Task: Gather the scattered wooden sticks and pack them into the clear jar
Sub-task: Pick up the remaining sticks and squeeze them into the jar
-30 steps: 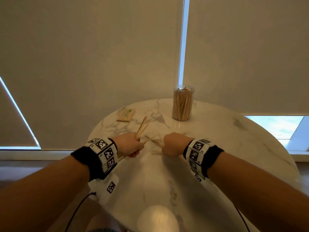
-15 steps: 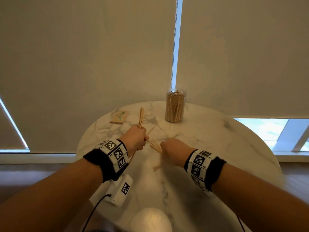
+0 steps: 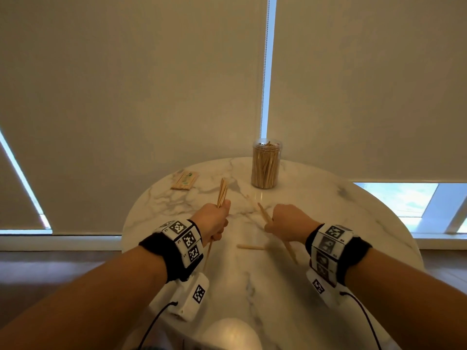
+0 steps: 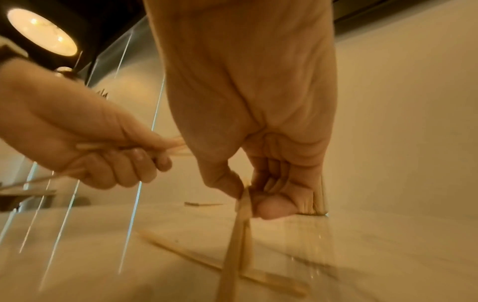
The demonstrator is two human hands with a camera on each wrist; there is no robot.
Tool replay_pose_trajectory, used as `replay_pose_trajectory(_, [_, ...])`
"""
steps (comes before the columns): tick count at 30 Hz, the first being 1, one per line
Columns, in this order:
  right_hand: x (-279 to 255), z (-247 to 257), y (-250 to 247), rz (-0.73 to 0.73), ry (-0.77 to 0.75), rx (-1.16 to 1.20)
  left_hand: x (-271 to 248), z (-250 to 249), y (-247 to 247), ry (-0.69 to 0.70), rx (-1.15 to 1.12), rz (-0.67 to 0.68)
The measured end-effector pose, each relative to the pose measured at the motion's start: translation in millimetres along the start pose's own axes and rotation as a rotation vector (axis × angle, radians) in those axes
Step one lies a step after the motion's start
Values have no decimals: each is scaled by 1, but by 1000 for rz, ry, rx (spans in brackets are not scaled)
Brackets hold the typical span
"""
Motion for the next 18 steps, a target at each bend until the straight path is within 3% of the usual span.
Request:
replay_pose_trajectory(3, [-8,5,-8,-54,10,236,-1,-8,13,82,-6,59])
replay_pose_trajectory(6, [-24,20,-18,-92,-124,416,-2,-21,32,157,-47,149])
replay_pose_trajectory(8, [-31,26,-22,-114,-196,496,-2,-27,40,176,-65,133])
replay_pose_trajectory(11, [-28,22,-21,-92,-166,611,3,-28,38,180,-33,39])
replay_pose_trajectory(13, [-26,17,-13,-75,-98,512,5,-26,29,167,-53,-40])
replay_pose_trajectory(16, [-24,2,6,-8,-76,-3,4,-26,13,123,-157,-73])
replay_pose_trajectory(18, [-23,-6,18,55,-73,-156,1,-24,8,87,-236,-43])
Point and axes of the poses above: each hand's wrist, its own x-axis towards the middle knuckle, its own y-axis out of the palm, z = x × y, the point moved 2 cm from there along x, towards the middle knuckle, and after that the axes turned 11 degrees about y, right-handed, at the moved point
